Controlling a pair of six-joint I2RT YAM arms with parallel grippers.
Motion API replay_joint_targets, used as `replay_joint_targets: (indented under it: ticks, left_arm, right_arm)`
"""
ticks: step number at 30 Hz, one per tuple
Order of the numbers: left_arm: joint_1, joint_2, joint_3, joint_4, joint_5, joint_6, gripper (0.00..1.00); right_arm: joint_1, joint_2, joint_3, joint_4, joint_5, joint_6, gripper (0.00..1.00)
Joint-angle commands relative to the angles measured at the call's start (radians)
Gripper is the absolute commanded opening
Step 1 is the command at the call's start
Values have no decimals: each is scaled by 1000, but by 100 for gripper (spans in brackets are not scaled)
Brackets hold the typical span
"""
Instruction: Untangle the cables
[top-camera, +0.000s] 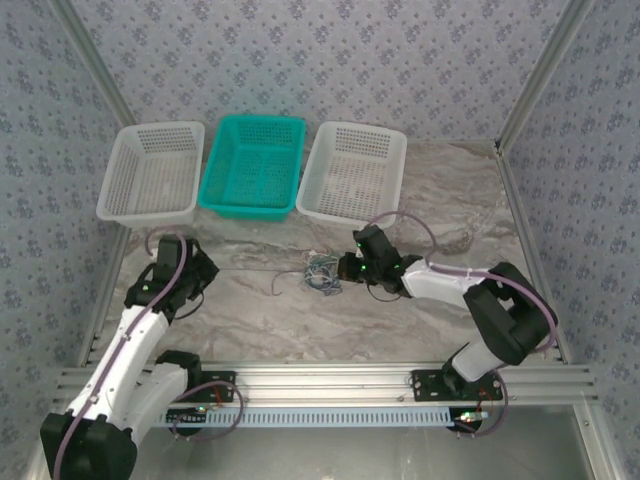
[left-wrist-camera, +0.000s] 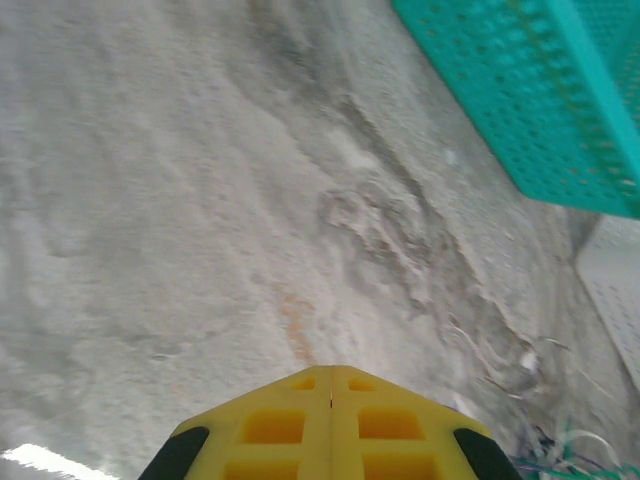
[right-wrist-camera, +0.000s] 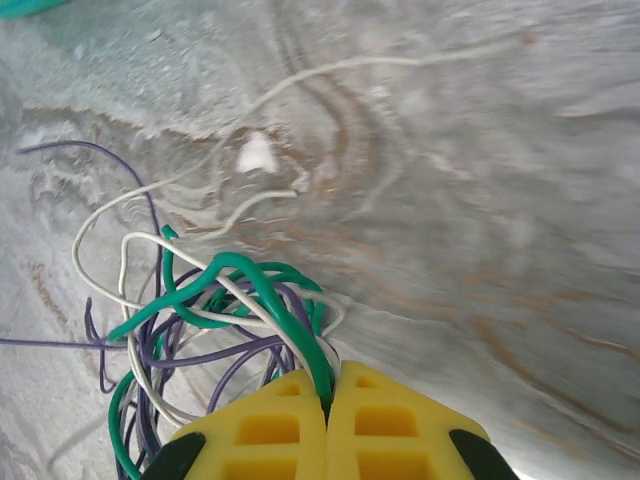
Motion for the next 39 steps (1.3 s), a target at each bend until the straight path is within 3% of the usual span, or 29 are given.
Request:
replay_joint_targets:
  ticks: [1,4,8,11,13,16,17,22,26,31,35,37,39]
  left_arm:
    - [42,-9,15,-142,-116,-12,0]
    - [49,-5,1,-113,-101,-7,0]
    - [43,21,-52,66,85,38,0]
    - [6,31,-58,149,157,95,0]
    - [-47,8,-52,217,199,167,16]
    - [-179,-25,-49,332,195,202,60]
    - [-224,-17,-44,349,169,191,65]
    - [-353,155,34,285,38,5,67]
    - [-412,317,26,422,36,-200,69]
    - [-456,483,25,664,71,-281,80]
    - [-463,587,63,701,78,-308,81]
    - [-463,619,71,683,54,-322,75]
    - [-462,633,75,653,26,-338,59]
  right_arm:
    - [-47,-73,-66,-5,35,60,0]
    - [-76,-135,-118,46,3,79,0]
    - [-73,-197,-150,149,-68,77,0]
    - [-47,-226,-116,133,-81,44,0]
    - [-28,-240,-93,91,-58,18,0]
    - [-15,-246,-73,59,-42,-11,0]
    - [-14,-244,-70,59,-42,-14,0]
    - [-6,-226,-51,59,-48,-18,0]
    - [17,-221,-38,56,-43,-30,0]
    - [41,-201,-19,61,-70,-54,0]
    - [50,-186,-14,71,-90,-49,0]
    - [54,-184,-13,76,-92,-49,0]
    - [57,-187,-13,72,-92,-48,0]
